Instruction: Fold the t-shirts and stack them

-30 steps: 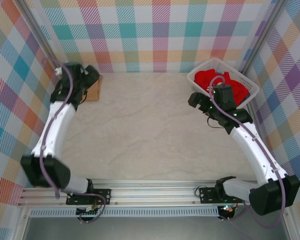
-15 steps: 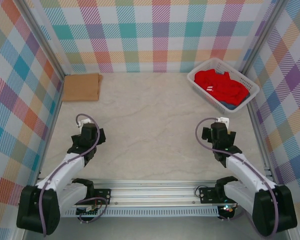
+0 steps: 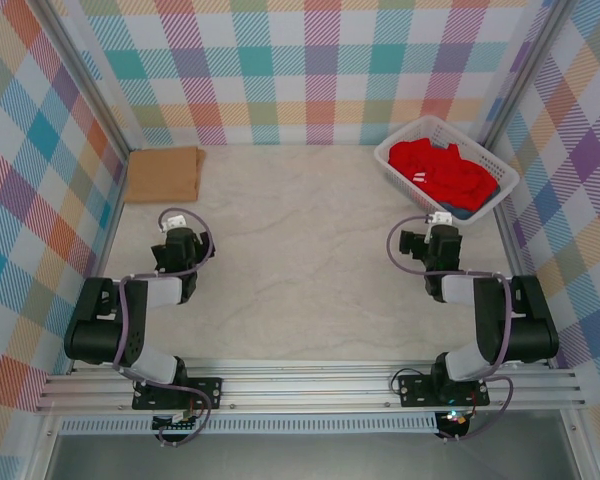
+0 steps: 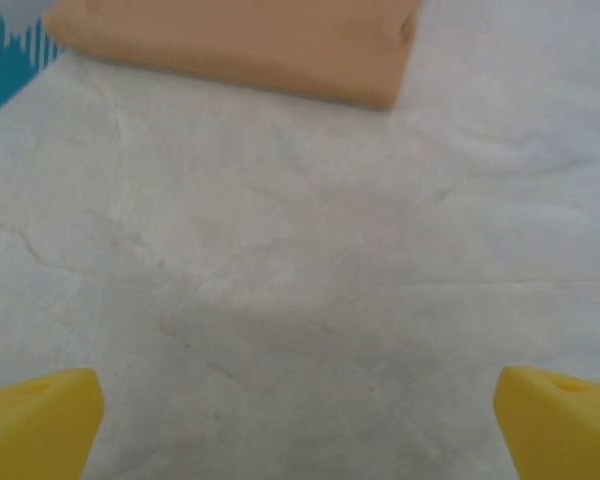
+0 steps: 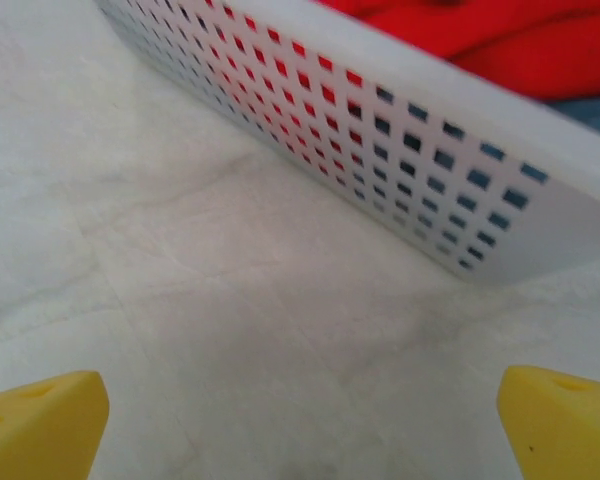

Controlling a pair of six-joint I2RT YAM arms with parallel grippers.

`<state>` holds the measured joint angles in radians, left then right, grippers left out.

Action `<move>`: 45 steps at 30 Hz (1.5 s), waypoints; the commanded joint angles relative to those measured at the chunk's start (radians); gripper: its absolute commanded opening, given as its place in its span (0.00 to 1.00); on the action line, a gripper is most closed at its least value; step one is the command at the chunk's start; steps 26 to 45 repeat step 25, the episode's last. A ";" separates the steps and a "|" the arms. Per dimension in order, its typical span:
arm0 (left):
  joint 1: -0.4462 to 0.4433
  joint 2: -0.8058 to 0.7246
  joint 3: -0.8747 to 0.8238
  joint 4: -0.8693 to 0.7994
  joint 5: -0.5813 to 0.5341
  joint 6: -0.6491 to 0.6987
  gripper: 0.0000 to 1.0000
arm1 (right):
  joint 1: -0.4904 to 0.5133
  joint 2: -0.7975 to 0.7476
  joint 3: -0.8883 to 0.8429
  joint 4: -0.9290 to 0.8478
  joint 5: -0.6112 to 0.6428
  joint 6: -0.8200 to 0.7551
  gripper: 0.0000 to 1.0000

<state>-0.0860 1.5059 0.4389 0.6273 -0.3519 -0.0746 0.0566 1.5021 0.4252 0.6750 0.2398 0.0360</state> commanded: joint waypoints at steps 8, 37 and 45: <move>-0.003 0.065 -0.041 0.232 0.072 0.050 1.00 | -0.018 0.037 -0.031 0.191 -0.084 0.002 1.00; -0.008 0.056 -0.045 0.227 0.065 0.055 1.00 | -0.021 0.034 -0.039 0.204 -0.091 0.001 1.00; -0.008 0.056 -0.045 0.227 0.065 0.055 1.00 | -0.021 0.034 -0.039 0.204 -0.091 0.001 1.00</move>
